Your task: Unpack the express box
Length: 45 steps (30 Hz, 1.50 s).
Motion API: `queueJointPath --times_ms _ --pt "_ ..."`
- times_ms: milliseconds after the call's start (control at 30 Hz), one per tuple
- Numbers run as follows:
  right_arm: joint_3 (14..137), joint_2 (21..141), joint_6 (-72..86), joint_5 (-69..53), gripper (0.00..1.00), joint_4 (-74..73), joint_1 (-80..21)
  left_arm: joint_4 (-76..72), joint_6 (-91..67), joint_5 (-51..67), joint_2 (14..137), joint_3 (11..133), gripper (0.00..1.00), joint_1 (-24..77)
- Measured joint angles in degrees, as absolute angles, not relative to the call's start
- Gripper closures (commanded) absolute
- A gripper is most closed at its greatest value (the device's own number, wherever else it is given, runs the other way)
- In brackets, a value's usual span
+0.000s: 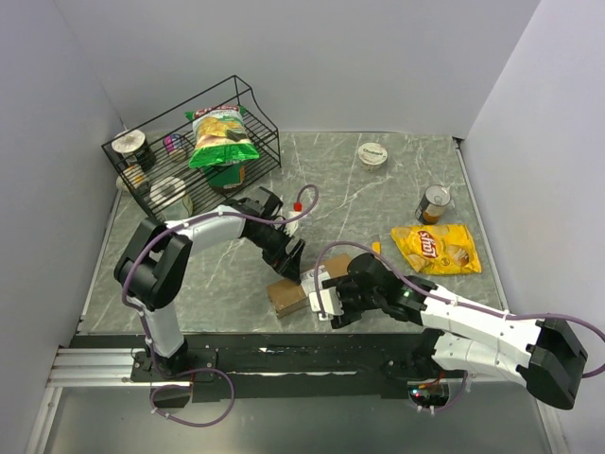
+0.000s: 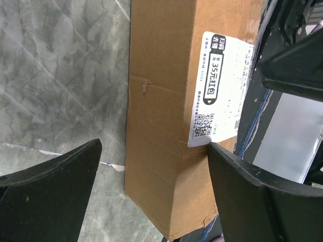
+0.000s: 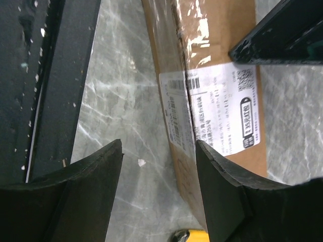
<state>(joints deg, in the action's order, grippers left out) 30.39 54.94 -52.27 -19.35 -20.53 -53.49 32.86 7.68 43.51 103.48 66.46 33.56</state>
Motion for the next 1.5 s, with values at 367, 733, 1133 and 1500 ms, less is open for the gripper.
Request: queueJointPath --times_ms 367,733,1133,1500 --pt "27.94 55.35 -51.88 -15.88 0.35 -19.33 -53.49 33.04 7.62 43.88 103.88 66.78 0.12 33.69" --pt "28.51 55.07 -49.93 -13.45 0.38 -19.81 -53.49 33.12 7.6 43.92 104.14 67.05 0.12 33.82" --pt "29.8 54.19 -49.39 -11.6 0.39 -20.18 -53.49 33.65 7.51 44.21 104.86 67.77 0.13 34.26" --pt "28.49 53.91 -50.89 -12.12 0.4 -20.08 -53.49 33.67 7.2 44.29 105.21 68.1 0.13 34.57"
